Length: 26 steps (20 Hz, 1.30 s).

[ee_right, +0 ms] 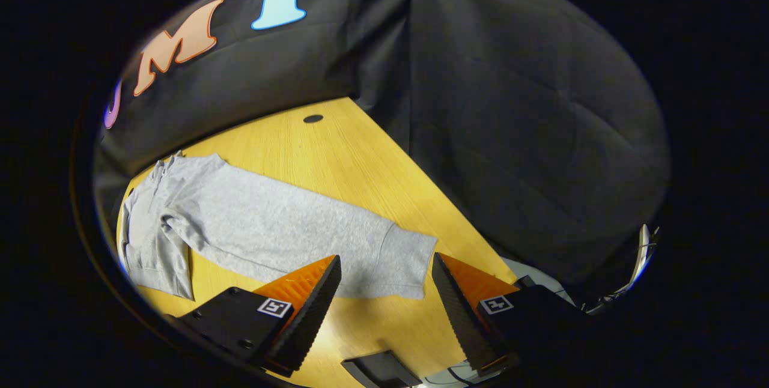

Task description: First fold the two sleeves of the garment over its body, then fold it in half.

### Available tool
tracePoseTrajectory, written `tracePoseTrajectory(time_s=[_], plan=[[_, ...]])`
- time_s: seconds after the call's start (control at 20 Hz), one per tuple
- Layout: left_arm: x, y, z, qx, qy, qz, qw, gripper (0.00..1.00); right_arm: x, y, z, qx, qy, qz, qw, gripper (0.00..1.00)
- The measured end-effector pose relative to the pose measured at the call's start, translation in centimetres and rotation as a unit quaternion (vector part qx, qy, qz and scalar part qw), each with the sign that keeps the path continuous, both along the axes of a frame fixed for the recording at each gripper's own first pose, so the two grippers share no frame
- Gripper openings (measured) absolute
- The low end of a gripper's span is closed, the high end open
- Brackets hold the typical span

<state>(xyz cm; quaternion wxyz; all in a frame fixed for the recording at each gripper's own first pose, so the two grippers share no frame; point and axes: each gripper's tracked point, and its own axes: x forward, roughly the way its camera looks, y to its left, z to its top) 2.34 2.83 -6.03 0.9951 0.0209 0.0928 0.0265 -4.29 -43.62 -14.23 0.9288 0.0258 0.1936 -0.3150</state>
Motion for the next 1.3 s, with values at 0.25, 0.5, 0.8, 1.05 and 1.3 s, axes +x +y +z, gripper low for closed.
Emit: tracePoseTrajectory(time_s=[0.25,0.5,0.8,1.05,1.3], plan=[[-0.1,-0.6,-0.8,0.005,0.011,0.004,1.0,0.94,0.6,-0.9,-3.4,0.024,0.031,0.002,0.999,0.98],[0.0,-1.2,-0.6,0.006,0.006,0.003,1.0,0.94,0.6,-0.4,-4.8,0.056,0.052,0.009,0.997,0.9],[0.0,-1.5,-0.8,0.007,0.009,-0.004,1.0,0.94,1.7,0.9,-4.8,0.054,0.059,0.026,0.996,0.42],[-0.7,-1.0,-0.9,0.003,0.007,-0.005,1.0,0.94,1.5,1.2,-4.5,0.034,0.064,0.012,0.997,0.2],[-0.9,-0.2,-0.8,-0.002,0.006,-0.008,1.0,0.94,1.7,3.0,-3.4,0.024,0.049,0.009,0.998,0.2]])
